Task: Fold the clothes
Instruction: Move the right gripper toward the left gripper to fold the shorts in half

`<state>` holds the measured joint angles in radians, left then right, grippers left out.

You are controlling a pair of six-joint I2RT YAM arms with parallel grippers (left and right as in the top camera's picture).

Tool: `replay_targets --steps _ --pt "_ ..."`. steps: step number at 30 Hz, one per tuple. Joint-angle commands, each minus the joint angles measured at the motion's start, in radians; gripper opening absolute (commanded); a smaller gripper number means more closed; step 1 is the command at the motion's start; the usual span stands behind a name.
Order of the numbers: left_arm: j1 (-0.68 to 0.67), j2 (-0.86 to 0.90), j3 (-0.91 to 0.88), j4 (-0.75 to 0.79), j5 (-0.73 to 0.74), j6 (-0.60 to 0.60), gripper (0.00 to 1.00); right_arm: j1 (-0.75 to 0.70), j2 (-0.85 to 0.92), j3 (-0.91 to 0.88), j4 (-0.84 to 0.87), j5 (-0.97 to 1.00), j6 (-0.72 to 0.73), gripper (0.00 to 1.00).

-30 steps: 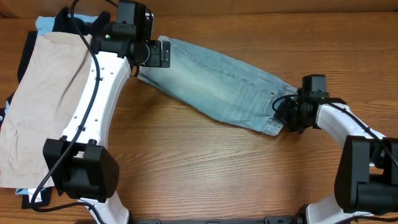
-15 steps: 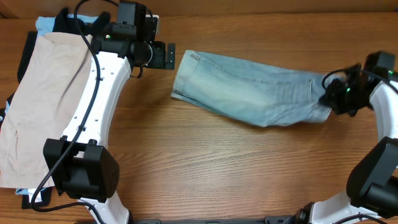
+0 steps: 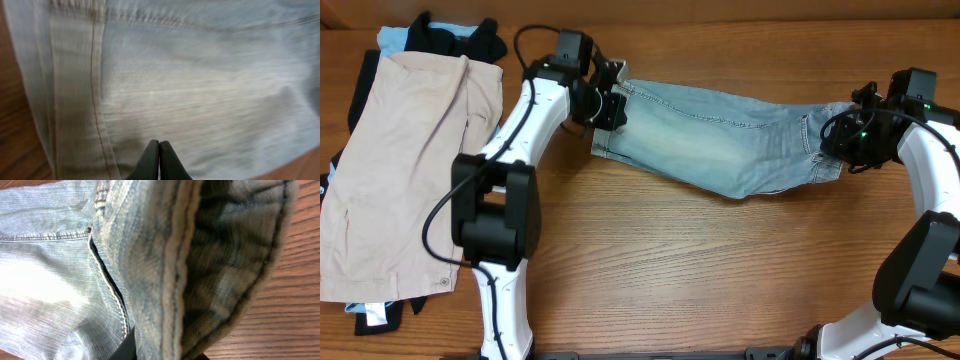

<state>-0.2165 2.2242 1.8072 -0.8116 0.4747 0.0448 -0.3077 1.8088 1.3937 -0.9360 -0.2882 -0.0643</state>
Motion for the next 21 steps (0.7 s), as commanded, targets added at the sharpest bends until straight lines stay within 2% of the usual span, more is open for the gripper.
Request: replay_targets --steps 1,6,12,16,21 --pt "0.000 0.037 0.011 -0.008 -0.041 -0.014 0.04 0.006 -0.003 0.025 -0.002 -0.021 0.017 0.04" --pt "0.000 0.082 0.011 -0.026 -0.137 -0.103 0.04 0.006 -0.004 0.050 -0.032 -0.021 0.061 0.04" --pt "0.000 0.107 0.011 -0.039 -0.143 -0.139 0.04 0.034 -0.004 0.232 -0.216 -0.104 0.070 0.04" --pt "-0.001 0.107 0.011 -0.040 -0.142 -0.140 0.04 0.133 -0.004 0.304 -0.251 -0.124 0.127 0.04" --pt "-0.001 0.107 0.011 -0.041 -0.141 -0.151 0.04 0.330 0.014 0.294 -0.158 -0.045 0.231 0.04"
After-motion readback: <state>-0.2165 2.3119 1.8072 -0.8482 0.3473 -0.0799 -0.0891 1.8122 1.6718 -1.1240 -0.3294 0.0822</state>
